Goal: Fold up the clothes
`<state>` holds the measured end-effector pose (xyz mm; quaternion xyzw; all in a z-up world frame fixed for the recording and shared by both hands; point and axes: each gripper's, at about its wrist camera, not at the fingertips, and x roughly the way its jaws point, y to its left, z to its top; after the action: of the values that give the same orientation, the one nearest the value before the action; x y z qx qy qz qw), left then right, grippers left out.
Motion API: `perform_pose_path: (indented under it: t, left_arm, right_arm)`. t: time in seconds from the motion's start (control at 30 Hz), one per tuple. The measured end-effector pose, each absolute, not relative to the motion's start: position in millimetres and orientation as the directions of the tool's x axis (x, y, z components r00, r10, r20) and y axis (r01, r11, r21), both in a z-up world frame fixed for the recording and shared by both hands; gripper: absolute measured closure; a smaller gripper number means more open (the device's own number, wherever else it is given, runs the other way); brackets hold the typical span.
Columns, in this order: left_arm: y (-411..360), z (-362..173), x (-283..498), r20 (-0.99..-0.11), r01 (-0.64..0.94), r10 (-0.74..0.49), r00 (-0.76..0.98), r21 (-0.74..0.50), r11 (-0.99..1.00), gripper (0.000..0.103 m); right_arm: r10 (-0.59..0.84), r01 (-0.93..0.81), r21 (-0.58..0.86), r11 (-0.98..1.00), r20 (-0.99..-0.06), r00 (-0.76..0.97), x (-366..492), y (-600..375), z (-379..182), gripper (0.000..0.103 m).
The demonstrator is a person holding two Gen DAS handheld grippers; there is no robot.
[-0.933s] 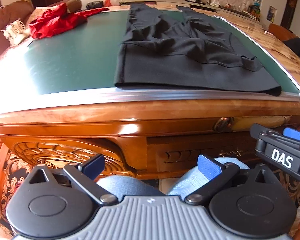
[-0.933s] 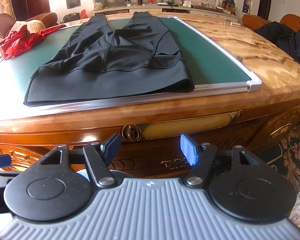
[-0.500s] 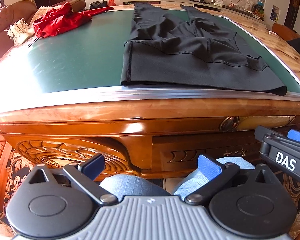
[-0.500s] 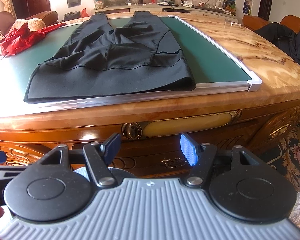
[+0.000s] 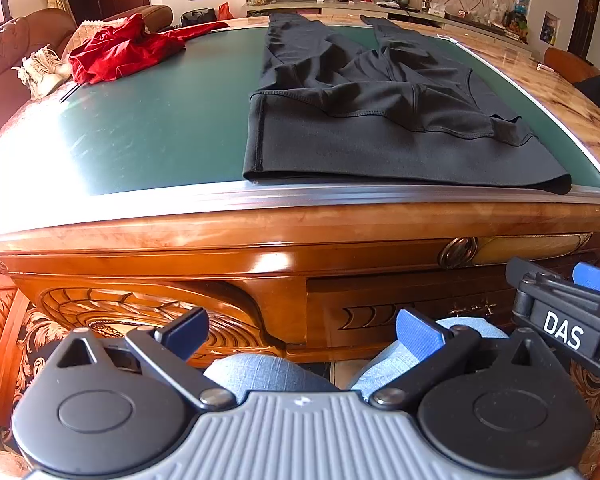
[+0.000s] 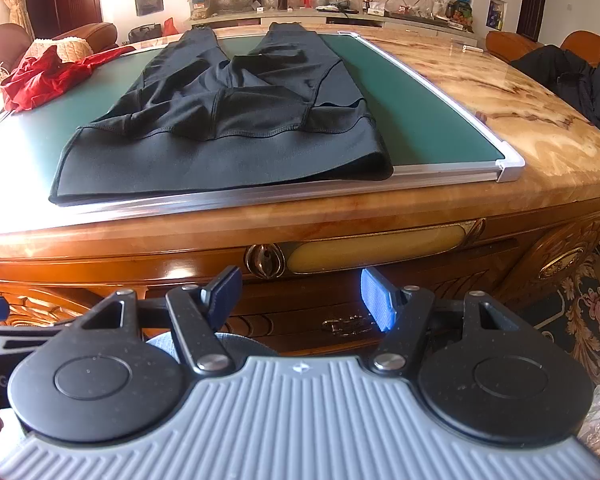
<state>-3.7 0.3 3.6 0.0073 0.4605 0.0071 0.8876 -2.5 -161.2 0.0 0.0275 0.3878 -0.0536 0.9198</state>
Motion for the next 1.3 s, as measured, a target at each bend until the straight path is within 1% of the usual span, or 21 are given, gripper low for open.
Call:
perform_pose_path:
  t: [1.3]
  left_arm:
    - [-7.5, 8.0, -3.8, -0.808, 0.005, 0.026, 0.589, 0.036, 0.999, 0.0]
  right_arm:
    - [-0.079, 0.133, 0.019, 0.991, -0.718, 0.692, -2.8, -164.0, -1.4, 0.029]
